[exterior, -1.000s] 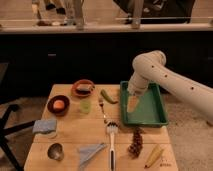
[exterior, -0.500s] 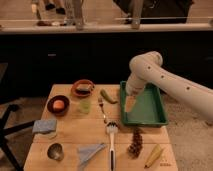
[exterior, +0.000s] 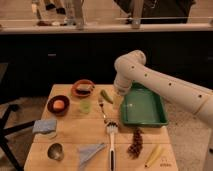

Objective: Place eraser in table surface

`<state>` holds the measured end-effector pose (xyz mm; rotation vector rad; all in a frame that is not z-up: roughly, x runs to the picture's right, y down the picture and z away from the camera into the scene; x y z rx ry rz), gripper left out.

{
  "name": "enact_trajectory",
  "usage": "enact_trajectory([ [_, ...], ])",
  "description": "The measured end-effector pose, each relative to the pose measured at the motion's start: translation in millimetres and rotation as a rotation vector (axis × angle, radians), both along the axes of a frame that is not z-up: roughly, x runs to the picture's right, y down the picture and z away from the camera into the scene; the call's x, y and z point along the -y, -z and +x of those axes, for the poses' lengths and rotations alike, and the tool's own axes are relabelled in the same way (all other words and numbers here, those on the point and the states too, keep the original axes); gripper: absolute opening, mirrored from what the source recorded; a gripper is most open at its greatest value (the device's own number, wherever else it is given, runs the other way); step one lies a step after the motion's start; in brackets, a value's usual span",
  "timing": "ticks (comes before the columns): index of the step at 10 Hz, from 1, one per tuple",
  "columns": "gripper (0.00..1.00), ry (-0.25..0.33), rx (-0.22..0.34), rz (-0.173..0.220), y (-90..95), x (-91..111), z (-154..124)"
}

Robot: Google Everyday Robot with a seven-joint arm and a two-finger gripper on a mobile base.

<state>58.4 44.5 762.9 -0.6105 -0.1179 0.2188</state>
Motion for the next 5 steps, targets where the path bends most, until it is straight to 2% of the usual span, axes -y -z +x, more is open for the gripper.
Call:
enact_trajectory([
  [2,0.8,-0.062,0.038,0.008,-13.9,10.0,-13.7],
  [5,0.8,-0.11,0.082,-0.014,-42.8,26.9,-51.2],
])
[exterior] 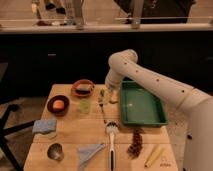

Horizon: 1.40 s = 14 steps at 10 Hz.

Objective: Place eraser in table surface

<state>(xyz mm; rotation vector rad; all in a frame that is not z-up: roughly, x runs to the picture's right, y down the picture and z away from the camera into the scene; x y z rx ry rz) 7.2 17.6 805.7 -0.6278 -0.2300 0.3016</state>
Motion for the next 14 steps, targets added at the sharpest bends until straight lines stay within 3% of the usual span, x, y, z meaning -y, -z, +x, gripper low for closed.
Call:
enact_trajectory([
  [3,0.8,0.01,0.018,-0.009,-20.9,9.8,-35.9],
  [5,0.8,0.002,-0.004,0.012,-33.5,14.6,-53.7],
  [11,0.8,-0.009,-0.025,0.027,-36.4,15.9,-56.6],
  [14,0.8,-0.057,-0.028,0.015,-50.3,11.4,-51.7],
])
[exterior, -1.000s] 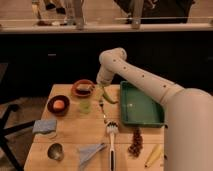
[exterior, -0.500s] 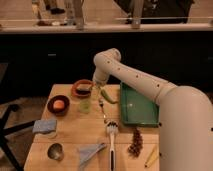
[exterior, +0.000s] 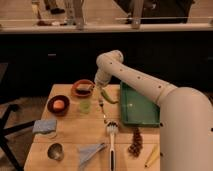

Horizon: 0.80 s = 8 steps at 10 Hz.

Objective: Place eraser in table surface

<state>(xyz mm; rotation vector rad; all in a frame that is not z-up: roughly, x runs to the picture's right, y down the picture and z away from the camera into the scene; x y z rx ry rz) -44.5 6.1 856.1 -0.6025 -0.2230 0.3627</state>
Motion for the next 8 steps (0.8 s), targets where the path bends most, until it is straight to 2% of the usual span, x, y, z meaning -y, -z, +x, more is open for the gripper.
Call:
enact_trajectory([
  [5,0.8,-0.031,-0.003,0.02,-10.2,5.3,-7.2],
  [6,0.8,-0.042,-0.016,0.046,-12.9,8.5,-13.3],
  [8,0.8,-0.065,-0.038,0.072,-18.2,12.5,-20.8],
])
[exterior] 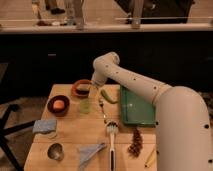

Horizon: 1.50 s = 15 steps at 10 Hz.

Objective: Place eraser in table surface

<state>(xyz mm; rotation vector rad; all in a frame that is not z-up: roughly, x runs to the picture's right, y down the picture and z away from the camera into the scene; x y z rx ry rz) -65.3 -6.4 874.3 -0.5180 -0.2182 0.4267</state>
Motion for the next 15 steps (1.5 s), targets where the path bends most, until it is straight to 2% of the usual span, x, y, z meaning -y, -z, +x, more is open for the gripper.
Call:
enact_trajectory([
  [2,0.8,-0.024,-0.006,0.007,-9.3,5.2,-10.6],
  [7,0.8,-0.053,-0.003,-0.024,-40.4,7.6,-29.6],
  [12,0.8,-0.012,-0.026,0.04,-59.8,19.2,-53.7],
  [15,0.8,-0.009,-0.028,0.049,-70.0,25.1,-61.6],
])
